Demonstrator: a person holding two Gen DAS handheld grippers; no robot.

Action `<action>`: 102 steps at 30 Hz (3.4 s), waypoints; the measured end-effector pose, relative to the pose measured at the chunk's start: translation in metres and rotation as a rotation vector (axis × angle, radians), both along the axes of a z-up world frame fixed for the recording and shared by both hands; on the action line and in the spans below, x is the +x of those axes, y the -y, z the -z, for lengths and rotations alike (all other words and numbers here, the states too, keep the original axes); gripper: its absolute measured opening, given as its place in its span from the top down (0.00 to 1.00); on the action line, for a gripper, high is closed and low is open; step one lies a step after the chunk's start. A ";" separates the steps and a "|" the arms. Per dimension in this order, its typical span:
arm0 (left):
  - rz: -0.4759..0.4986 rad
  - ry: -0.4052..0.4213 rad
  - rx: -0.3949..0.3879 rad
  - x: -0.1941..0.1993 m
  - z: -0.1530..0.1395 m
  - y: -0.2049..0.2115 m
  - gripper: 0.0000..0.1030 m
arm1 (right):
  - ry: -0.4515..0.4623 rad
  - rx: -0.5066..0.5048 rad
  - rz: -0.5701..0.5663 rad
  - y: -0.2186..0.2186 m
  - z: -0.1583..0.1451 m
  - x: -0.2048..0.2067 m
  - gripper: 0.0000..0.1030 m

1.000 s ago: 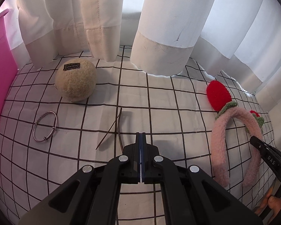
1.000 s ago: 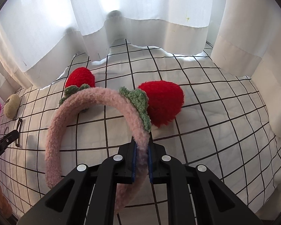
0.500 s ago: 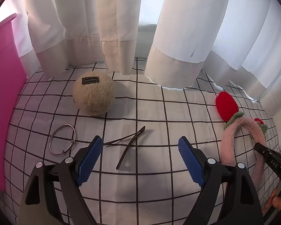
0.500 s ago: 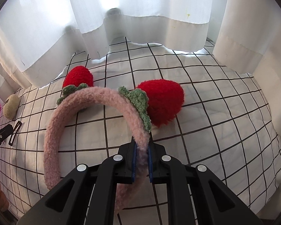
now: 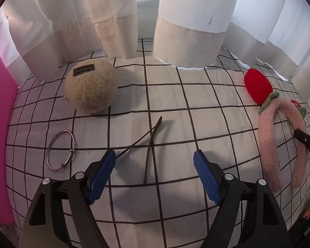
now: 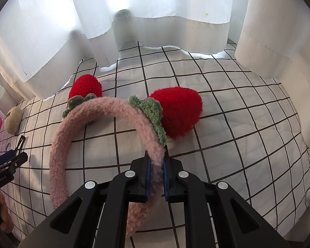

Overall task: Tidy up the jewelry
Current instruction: 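Grasp the metal hairpin with the left tool, then carry the headband and hairpin with both tools over the pink tub, then open both tools to drop the headband and hairpin into the tub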

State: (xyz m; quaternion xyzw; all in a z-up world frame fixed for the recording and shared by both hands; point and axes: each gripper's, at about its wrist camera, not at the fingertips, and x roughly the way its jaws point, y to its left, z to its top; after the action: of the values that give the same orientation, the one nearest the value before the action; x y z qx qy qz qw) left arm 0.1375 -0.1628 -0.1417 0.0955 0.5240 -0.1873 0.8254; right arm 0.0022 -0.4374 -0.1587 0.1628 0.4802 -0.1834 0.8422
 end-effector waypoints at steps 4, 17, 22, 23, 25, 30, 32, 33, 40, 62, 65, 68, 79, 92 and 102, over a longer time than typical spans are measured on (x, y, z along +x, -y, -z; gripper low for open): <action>-0.021 0.029 0.022 -0.007 -0.002 0.001 0.64 | -0.005 0.002 -0.004 -0.001 0.000 0.002 0.90; -0.058 0.089 -0.033 -0.008 -0.027 -0.005 0.94 | 0.023 0.008 -0.008 -0.003 -0.007 0.000 0.90; -0.059 0.123 -0.072 -0.010 -0.049 -0.005 0.94 | 0.052 -0.011 -0.015 -0.009 -0.019 -0.005 0.90; -0.061 0.130 -0.078 -0.011 -0.053 -0.004 0.94 | 0.059 -0.016 -0.018 -0.010 -0.021 -0.005 0.90; -0.063 0.138 -0.091 -0.009 -0.060 -0.004 0.94 | 0.072 -0.028 -0.024 -0.012 -0.028 -0.005 0.90; -0.064 0.172 -0.108 -0.015 -0.078 -0.008 0.94 | 0.114 -0.065 -0.044 -0.021 -0.048 -0.004 0.90; -0.068 0.180 -0.115 -0.016 -0.084 -0.010 0.94 | 0.132 -0.073 -0.051 -0.025 -0.056 -0.003 0.90; -0.070 0.185 -0.118 -0.017 -0.087 -0.013 0.94 | 0.140 -0.074 -0.054 -0.027 -0.060 -0.002 0.90; -0.102 0.214 -0.147 -0.017 -0.110 -0.034 0.94 | 0.212 -0.084 -0.094 -0.046 -0.091 0.006 0.90; -0.339 0.468 -0.167 -0.012 -0.237 -0.218 0.94 | 0.482 -0.096 -0.409 -0.225 -0.218 0.086 0.90; -0.406 0.481 -0.150 -0.010 -0.242 -0.259 0.94 | 0.507 -0.090 -0.480 -0.265 -0.232 0.104 0.90; -0.481 0.472 -0.132 -0.007 -0.240 -0.301 0.94 | 0.521 -0.074 -0.555 -0.309 -0.240 0.121 0.90; -0.630 0.387 -0.074 0.007 -0.207 -0.399 0.93 | 0.427 -0.093 -0.778 -0.445 -0.220 0.179 0.90; -0.658 0.258 -0.080 0.028 -0.181 -0.426 0.79 | 0.274 -0.160 -0.851 -0.514 -0.196 0.203 0.84; -0.684 0.225 -0.110 0.028 -0.173 -0.438 0.61 | 0.270 -0.173 -0.839 -0.522 -0.194 0.203 0.45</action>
State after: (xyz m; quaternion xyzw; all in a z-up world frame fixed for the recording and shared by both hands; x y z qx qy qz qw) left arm 0.1651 0.2754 0.0308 -0.1098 0.4207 0.0836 0.8967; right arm 0.2048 0.0850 0.0349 -0.0945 0.3732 0.1574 0.9094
